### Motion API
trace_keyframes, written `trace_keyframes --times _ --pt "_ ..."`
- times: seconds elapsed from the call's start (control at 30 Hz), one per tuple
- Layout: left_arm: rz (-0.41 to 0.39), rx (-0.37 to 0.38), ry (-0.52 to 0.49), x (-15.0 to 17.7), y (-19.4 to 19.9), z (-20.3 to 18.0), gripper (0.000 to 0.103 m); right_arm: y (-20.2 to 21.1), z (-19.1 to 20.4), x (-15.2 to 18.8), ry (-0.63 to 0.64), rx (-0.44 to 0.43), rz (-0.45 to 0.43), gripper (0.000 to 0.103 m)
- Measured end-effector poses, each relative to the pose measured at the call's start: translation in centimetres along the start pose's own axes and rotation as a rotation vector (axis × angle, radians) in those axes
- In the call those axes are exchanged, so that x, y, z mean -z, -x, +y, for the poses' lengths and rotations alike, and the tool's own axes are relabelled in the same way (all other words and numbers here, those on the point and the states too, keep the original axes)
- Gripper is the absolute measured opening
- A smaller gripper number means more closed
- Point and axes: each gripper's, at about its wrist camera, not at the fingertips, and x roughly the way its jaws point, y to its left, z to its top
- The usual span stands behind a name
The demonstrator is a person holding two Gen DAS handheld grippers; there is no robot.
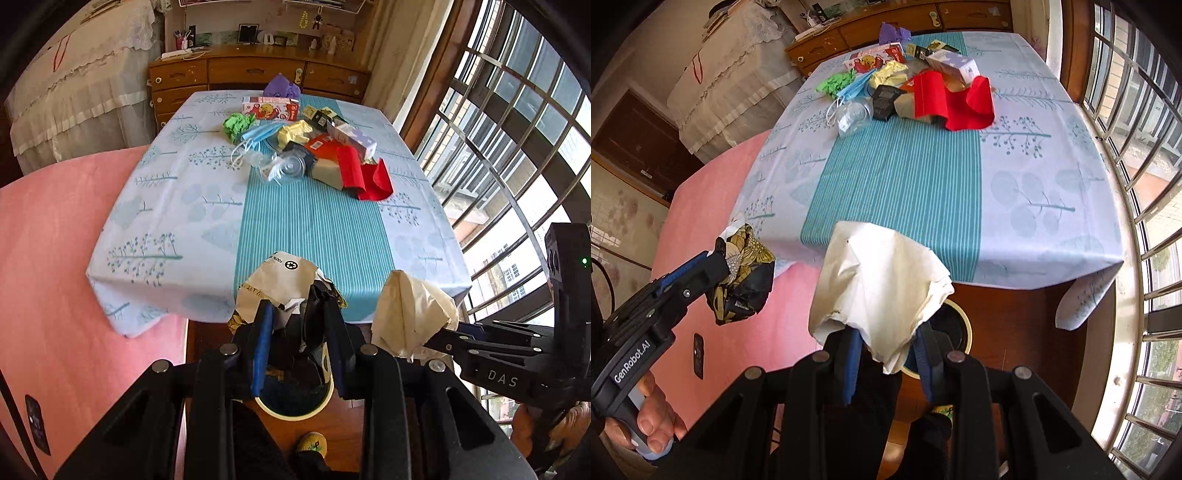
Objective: Collect trash
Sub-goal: 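Carry both items over the bin and open both grippers to drop them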
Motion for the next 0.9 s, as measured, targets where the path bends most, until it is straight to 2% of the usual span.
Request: trace_keyframes --times 0.2,0.37,0.63,0.9 --pt "0.077 -0.017 -0.034 4.0 -0.6 -1.3 0.026 -1.4 -0.7 3.5 -0.03 -0.011 0.06 0.026" --pt "0.15 0.006 -0.02 6.5 -2.8 -0.6 0.026 -4.0 -0.9 6.1 -0.06 0.009 0.111 0.026" --pt "0.264 0.041 0.046 10.3 -9.5 2.1 0.026 -11.5 -1.9 9.8 -0.089 0.089 0.223 0.026" --pt "0.359 0.058 0.082 14.2 -18.8 4.1 0.026 -20.0 -5.1 12.2 -0.174 0.115 0.25 0.027"
